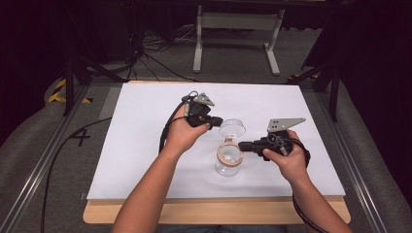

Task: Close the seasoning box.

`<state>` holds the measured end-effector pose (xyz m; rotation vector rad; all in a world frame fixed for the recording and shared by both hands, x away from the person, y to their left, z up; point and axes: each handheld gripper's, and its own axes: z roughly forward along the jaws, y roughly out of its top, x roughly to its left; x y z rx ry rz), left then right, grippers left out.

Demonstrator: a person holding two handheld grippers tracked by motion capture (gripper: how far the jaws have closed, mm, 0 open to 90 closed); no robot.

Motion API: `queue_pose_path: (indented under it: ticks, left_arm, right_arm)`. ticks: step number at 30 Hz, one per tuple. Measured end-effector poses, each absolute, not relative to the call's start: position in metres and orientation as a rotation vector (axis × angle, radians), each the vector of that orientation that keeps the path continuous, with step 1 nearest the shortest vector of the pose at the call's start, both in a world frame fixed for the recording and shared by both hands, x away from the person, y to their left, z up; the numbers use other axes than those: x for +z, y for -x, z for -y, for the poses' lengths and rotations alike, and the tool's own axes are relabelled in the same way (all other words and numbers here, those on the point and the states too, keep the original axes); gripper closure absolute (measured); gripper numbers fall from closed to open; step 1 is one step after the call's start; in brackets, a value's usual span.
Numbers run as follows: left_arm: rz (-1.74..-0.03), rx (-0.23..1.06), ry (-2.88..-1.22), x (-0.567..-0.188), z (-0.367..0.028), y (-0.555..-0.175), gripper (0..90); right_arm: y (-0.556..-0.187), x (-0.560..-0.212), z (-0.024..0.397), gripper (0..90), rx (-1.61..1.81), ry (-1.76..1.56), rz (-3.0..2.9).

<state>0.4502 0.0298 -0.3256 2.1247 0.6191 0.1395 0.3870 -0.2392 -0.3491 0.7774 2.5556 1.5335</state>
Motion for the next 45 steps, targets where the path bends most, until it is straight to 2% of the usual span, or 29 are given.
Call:
queue_pose_path:
  ticks: [11, 21, 24, 34, 45]
  left_arm:
    - [-0.574, 0.134, -2.155, -0.322, -0.031, -0.44, 86.3]
    - [-0.601, 0.136, -2.152, -0.319, -0.042, -0.431, 83.9]
    - [-0.595, 0.108, -2.177, -0.317, -0.049, -0.424, 81.1]
    - [-0.619, 0.071, -2.208, -0.312, -0.079, -0.399, 80.5]
    - [-0.674, 0.087, -2.223, -0.325, -0.112, -0.384, 77.8]
  right_arm:
    - [-0.385, -0.347, 0.239, 90.0, 1.535, -0.772, -2.567]
    - [-0.383, -0.346, 0.238, 90.0, 1.522, -0.756, -2.589]
    - [-0.382, -0.346, 0.238, 90.0, 1.511, -0.75, -2.597]
    - [-0.378, -0.345, 0.236, 90.0, 1.468, -0.727, -2.622]
    - [-0.375, -0.348, 0.235, 90.0, 1.388, -0.715, -2.675]
